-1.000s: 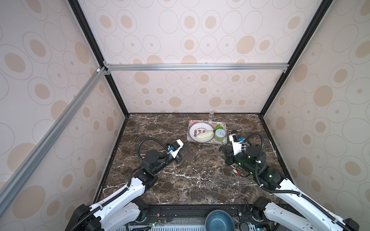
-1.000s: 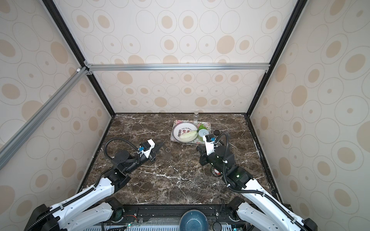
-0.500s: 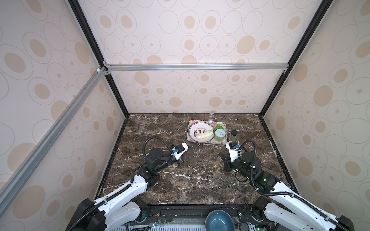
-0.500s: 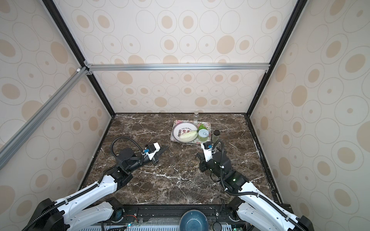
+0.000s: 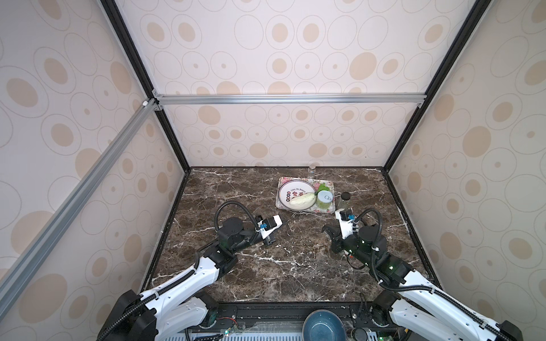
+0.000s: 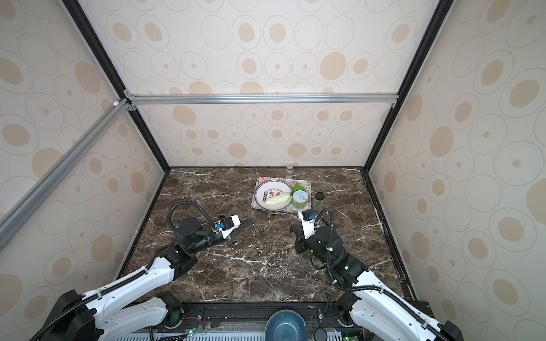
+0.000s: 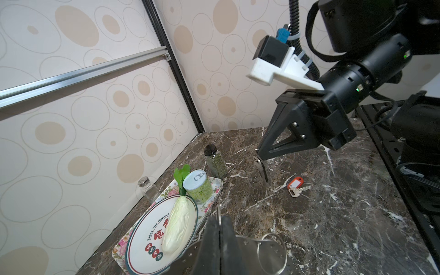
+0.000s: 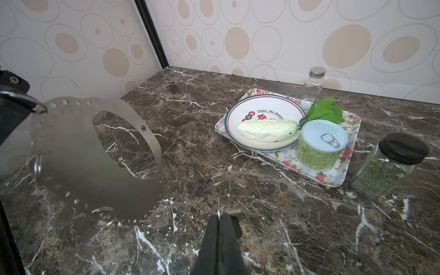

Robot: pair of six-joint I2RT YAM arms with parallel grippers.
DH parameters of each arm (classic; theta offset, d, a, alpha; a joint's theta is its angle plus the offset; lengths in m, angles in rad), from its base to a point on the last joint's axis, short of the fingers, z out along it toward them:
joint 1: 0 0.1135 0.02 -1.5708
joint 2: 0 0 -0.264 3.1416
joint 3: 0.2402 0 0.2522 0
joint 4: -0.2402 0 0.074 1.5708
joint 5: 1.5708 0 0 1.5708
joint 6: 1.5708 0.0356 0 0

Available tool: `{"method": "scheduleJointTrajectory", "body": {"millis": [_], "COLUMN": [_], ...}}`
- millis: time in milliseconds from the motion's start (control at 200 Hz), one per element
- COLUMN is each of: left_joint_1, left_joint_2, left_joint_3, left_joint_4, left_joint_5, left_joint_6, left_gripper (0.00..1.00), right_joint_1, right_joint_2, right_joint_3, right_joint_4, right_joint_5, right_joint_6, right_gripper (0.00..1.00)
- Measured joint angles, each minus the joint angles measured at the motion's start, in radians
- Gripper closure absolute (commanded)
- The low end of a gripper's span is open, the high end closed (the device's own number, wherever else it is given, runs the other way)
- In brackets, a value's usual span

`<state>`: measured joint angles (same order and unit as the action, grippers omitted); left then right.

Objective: Attach keys to a key ring
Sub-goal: Pick up the key from the center of the table, then insert the key into the keyring.

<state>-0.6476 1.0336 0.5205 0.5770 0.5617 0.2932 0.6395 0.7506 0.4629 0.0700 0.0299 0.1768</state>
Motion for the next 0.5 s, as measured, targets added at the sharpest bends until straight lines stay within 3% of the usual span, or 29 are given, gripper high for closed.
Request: {"method": "scheduleJointTrajectory", "body": {"millis": [255, 495], "left_joint_1": [-0.018, -0.042], "left_joint_2": [0.031, 0.044], "left_joint_3": [0.027, 0.044], "left_joint_4": [-0.034, -0.078], "left_joint_5": [0.024, 0.035], "left_joint_6": [0.035, 0.075], "left_gripper": [1.0, 1.0], "right_joint_1": [0.0, 0.0], "right_joint_2": [0.01, 0.019], "right_joint_3": [-0.013, -0.002], "right_joint_4": [0.012, -0.025], "right_joint_5": [0.041, -0.036], "right_joint_6": [0.034, 0.011], "right_gripper": [1.0, 1.0]}}
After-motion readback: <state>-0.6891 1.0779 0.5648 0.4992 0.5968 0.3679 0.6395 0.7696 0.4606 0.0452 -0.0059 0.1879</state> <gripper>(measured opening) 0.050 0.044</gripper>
